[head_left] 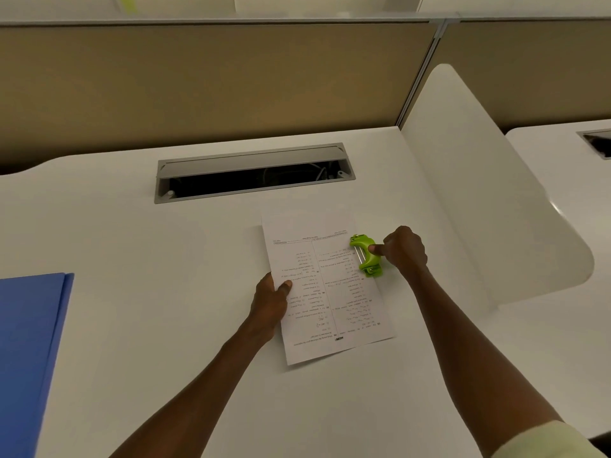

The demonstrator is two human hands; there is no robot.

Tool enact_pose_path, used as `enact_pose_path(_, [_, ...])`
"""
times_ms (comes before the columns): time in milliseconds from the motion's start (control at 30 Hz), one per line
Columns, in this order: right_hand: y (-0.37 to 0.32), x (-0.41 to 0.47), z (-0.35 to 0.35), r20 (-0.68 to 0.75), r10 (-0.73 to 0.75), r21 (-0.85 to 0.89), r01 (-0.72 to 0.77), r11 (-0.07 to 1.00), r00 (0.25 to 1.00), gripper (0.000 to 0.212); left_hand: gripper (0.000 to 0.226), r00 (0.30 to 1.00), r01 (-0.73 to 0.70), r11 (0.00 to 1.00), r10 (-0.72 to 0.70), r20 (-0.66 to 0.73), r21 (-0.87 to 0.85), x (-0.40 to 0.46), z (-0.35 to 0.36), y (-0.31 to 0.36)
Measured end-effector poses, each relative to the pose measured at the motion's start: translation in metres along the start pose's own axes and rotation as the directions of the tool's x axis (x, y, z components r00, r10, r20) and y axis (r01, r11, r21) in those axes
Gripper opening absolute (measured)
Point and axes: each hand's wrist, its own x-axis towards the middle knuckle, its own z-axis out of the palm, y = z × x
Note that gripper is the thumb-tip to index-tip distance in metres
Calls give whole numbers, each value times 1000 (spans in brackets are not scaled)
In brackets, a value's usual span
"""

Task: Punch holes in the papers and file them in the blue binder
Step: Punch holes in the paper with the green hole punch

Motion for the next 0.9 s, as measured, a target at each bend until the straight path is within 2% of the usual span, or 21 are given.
enact_pose_path(133, [-3,11,-4,85,9,-50,-4,999,996,51,33,1000,11,1000,-11,-11,4,-1,0,1])
enact_pose_path(300, [-4,16,6,76,10,-88,-4,996,997,47,33,1000,11,1000,-11,-6,11,-1,1,-2])
enact_pose_path(400, [-7,18,3,145,24,-131,-5,991,989,52,33,1000,7,1000,-6,-16,29,-1,0,-1])
enact_pose_path(700, [-6,6,4,96,-64,20,63,998,993,38,33,1000,-21,999,22,-19,30,-5,0,2])
enact_pose_path(900, [-7,-2,4,33,-74,19,73,997,997,36,31,999,-31,998,33,-26,45,-7,-1,4])
